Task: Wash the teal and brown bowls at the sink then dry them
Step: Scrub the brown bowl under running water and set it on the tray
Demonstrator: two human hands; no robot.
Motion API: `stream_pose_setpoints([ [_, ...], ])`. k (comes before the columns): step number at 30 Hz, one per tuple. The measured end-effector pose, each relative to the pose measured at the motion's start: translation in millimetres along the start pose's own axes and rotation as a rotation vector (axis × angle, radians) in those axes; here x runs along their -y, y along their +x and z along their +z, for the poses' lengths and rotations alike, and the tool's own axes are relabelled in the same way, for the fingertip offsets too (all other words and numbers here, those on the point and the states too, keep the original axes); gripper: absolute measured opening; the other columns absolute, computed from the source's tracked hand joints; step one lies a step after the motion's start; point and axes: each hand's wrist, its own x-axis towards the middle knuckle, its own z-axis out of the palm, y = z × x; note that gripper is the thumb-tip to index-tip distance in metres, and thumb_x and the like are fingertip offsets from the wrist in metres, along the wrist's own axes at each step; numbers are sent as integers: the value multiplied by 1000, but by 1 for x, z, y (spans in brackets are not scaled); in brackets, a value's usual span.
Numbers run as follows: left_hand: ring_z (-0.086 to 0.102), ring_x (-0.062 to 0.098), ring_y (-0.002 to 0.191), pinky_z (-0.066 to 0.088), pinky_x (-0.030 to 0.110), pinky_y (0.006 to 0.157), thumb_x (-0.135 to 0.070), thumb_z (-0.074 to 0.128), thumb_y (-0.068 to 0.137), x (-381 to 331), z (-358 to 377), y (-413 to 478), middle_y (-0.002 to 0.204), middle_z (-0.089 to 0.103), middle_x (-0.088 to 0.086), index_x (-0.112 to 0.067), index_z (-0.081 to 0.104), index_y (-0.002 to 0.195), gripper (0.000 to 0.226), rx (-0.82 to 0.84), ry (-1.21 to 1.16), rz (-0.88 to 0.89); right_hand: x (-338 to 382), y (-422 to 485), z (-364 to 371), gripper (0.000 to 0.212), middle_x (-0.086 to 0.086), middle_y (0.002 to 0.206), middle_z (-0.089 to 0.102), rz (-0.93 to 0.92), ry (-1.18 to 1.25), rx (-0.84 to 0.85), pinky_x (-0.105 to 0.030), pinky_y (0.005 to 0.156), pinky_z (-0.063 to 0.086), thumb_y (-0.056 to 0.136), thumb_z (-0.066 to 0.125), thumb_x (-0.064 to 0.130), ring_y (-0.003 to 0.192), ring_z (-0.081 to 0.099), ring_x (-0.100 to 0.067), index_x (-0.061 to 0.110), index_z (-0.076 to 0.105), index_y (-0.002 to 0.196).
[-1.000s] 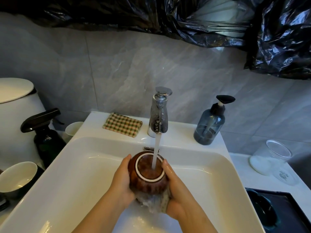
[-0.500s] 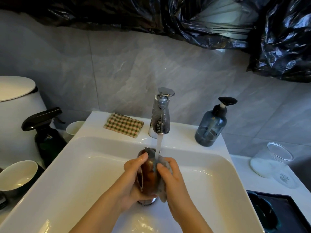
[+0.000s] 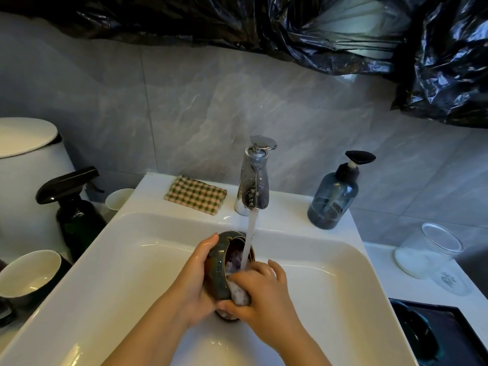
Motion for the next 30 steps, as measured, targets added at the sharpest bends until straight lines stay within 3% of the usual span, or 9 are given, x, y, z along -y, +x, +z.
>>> stream_pose_setpoints([
  [4,71,22,65,54,29,53,-33,61,70,5,7,-6,76,73,13,-6,70,97,40,52,129,-5,5,2,6,23,23,70,41,15,242,-90,-18,70,33,75,66,41,74,40,3,32,46,66],
  [7,72,26,89,57,34,68,-37,63,69,4,7,-5,100,73,16,-8,61,118,57,-13,184,76,7,2,9,17,19,87,53,-4,259,-140,-24,92,33,75,61,37,90,44,4,34,57,91],
  [10,71,27,86,54,38,70,-42,57,69,-4,3,-6,100,74,15,-9,70,105,50,-46,162,26,-5,1,9,37,20,113,58,-48,-64,-79,-34,110,-1,77,59,46,120,30,5,40,55,113],
  [13,72,26,76,56,36,62,-41,58,72,-6,1,-7,98,75,15,-9,76,94,43,-21,166,-45,-11,2,12,36,21,83,66,-100,-309,-142,-36,94,23,65,49,63,97,48,-3,39,60,89],
  [16,72,24,80,55,39,78,-32,65,64,1,5,-6,98,74,16,-8,75,95,41,-60,232,16,-2,3,12,43,13,97,66,-72,-116,-104,-31,91,23,68,46,60,101,49,-9,33,61,96],
  [20,69,31,84,57,42,57,-30,62,82,4,4,-1,107,68,20,-10,56,119,43,-199,207,89,-2,1,-2,22,16,88,63,44,311,-115,-17,81,41,79,59,46,84,55,3,36,65,97],
  [22,65,37,98,57,53,65,-29,59,86,4,0,2,112,66,20,-12,56,119,37,-245,213,80,2,1,-11,2,7,85,66,258,581,-306,-13,63,44,89,58,31,67,58,1,33,59,88],
  [26,61,36,103,56,59,70,-31,58,88,7,2,3,115,61,15,-19,54,111,27,-317,302,67,3,-1,-27,8,5,75,52,536,830,-855,-13,48,41,95,47,26,60,50,-5,18,44,95],
  [30,61,30,95,59,50,65,-37,53,91,14,15,2,107,60,11,-27,47,102,17,-369,411,114,4,-2,-19,12,12,93,56,434,785,-599,-21,74,47,95,45,31,93,57,-9,30,44,107],
])
